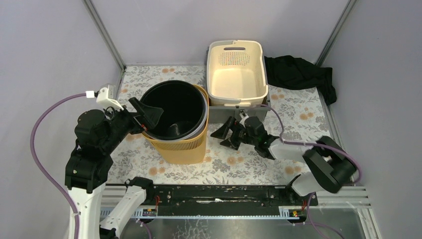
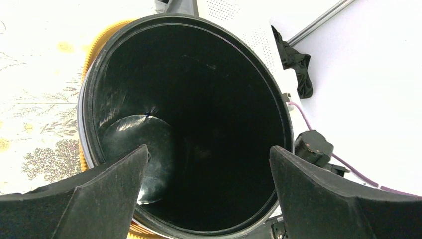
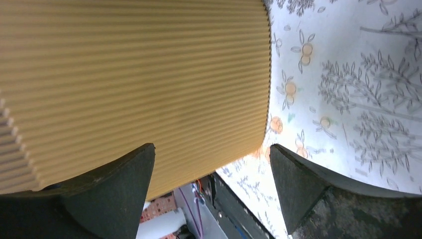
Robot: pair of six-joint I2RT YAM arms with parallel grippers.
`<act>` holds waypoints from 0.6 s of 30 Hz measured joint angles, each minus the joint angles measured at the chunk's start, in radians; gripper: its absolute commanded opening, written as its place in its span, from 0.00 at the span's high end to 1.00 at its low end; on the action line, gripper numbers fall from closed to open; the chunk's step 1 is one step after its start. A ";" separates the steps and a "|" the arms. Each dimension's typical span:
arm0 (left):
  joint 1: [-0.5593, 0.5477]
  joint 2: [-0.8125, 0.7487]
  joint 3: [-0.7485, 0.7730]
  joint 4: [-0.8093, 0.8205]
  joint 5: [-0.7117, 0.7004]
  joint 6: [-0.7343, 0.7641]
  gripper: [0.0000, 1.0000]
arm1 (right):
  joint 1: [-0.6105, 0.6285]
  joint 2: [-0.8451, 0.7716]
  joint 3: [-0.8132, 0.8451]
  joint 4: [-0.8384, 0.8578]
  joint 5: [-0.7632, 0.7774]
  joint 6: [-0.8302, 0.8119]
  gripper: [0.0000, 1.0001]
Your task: Turn the large container upside down
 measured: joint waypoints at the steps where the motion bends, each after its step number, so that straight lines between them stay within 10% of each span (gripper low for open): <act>1: 0.000 -0.001 0.001 -0.001 0.000 0.000 0.00 | -0.001 -0.038 -0.019 -0.013 -0.001 -0.016 0.07; 8: 0.000 0.008 0.042 -0.008 0.003 0.004 0.00 | 0.086 -0.317 -0.040 -0.220 0.032 -0.249 0.08; 18: 0.000 0.089 0.202 -0.052 0.040 0.026 0.00 | 0.663 -0.320 0.048 -0.415 0.541 -0.632 0.08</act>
